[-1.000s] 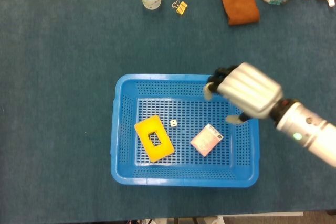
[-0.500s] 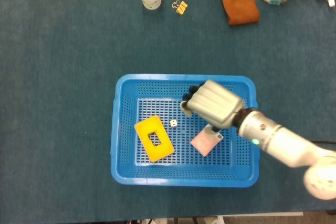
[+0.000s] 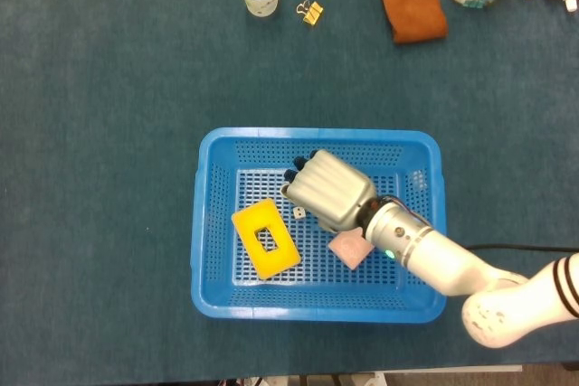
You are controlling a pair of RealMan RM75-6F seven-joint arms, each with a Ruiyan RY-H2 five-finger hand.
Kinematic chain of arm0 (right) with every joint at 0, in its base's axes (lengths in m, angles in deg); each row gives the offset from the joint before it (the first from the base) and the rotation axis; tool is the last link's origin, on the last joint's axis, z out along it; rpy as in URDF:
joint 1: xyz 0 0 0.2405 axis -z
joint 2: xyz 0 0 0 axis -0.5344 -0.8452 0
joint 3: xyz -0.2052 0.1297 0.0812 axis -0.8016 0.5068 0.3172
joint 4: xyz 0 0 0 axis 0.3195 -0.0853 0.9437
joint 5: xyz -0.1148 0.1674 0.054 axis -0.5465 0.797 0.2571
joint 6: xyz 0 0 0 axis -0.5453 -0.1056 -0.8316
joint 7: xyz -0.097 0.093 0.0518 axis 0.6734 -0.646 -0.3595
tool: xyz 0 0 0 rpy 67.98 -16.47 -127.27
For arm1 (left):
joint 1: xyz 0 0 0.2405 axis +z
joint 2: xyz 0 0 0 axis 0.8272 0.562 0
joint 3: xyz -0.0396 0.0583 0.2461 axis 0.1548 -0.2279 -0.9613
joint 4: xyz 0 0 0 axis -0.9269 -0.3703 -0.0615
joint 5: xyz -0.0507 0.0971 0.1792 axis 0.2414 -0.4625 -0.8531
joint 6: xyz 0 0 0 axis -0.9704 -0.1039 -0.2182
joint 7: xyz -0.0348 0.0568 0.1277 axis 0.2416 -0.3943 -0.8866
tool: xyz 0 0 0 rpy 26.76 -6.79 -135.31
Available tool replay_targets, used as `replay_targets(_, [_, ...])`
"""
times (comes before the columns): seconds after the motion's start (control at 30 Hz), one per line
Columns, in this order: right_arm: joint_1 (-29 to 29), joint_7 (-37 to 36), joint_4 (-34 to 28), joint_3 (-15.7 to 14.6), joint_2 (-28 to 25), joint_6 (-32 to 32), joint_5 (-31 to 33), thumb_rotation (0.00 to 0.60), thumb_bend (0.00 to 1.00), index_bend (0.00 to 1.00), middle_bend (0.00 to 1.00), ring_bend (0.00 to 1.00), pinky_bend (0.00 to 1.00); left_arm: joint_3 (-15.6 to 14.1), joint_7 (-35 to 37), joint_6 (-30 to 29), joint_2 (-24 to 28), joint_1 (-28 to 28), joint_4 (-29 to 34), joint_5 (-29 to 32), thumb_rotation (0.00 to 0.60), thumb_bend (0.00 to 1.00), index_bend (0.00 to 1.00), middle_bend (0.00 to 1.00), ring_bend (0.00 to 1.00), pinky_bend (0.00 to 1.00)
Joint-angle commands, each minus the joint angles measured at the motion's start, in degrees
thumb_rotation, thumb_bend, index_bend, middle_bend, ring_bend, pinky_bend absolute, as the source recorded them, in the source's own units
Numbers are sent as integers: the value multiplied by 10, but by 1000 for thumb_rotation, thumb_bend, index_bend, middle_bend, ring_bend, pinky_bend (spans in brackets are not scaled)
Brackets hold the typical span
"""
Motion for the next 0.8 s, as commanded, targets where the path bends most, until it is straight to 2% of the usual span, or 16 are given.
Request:
replay_targets(0.03, [-9, 12, 9, 0, 12, -3, 14, 600, 201, 496, 413, 313, 473, 0, 2, -1, 1, 2, -2, 1, 600, 230, 323, 323, 232, 239])
replay_targets(0.53, [-40, 62, 41, -6, 56, -20, 65, 600, 201, 496, 413, 311, 473, 1, 14, 3, -2, 3, -12, 5, 600, 230, 323, 323, 232, 239])
replay_targets(0.8, [-49, 72, 58, -8, 72, -26, 72, 600, 201, 496, 413, 311, 473, 2, 18, 3, -1, 4, -15, 5, 600, 230, 323, 323, 232, 239])
